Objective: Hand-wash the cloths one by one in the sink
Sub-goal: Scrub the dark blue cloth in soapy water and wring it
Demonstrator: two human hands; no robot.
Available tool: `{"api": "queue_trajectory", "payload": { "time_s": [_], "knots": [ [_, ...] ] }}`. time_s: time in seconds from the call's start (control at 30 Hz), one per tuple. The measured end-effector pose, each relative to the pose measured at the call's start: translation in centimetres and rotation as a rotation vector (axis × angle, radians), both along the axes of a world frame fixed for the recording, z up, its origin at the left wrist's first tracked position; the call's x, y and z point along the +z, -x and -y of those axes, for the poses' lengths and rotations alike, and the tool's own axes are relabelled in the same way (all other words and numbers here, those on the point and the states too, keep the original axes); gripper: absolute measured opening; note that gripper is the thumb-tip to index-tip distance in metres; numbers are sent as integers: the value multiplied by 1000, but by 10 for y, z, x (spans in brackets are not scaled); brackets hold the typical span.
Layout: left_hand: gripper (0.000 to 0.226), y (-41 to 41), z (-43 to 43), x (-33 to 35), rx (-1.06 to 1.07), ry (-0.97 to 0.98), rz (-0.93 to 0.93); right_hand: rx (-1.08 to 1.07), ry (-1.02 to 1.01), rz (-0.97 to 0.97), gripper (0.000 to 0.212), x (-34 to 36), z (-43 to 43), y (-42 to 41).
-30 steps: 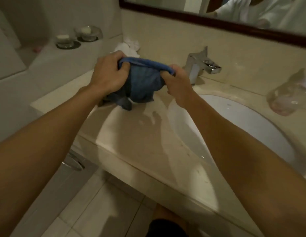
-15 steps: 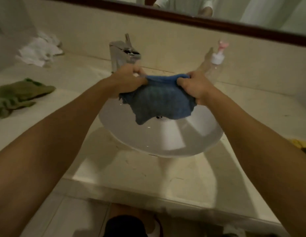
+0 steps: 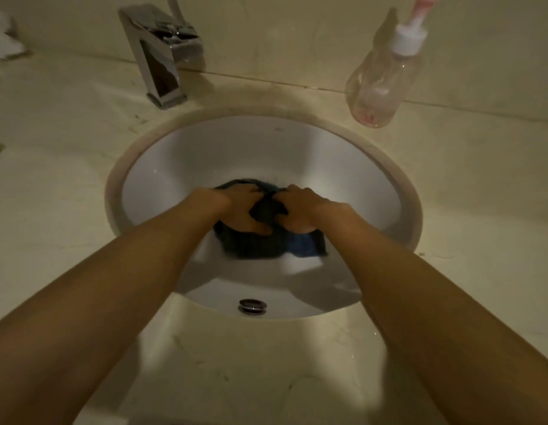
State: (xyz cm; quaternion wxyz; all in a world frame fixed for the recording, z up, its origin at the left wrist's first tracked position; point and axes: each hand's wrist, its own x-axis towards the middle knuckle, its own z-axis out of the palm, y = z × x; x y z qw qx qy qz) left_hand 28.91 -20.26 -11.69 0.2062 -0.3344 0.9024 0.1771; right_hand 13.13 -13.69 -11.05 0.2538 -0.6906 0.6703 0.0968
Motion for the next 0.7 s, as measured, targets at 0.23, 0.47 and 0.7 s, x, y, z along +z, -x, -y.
{"api": "queue_trajectory", "payload": {
  "time_s": [0.23, 0.47, 0.7],
  "knots": [
    [113, -7, 16, -25, 105, 90, 111, -22, -60, -228, 70, -19, 10, -6],
    [113, -6, 28, -36, 107, 134, 65, -90, -18, -212, 74, -29, 14, -3],
    [113, -2, 29, -38, 123, 96, 30, -121, -32, -178, 76, -34, 18, 0]
  ]
}}
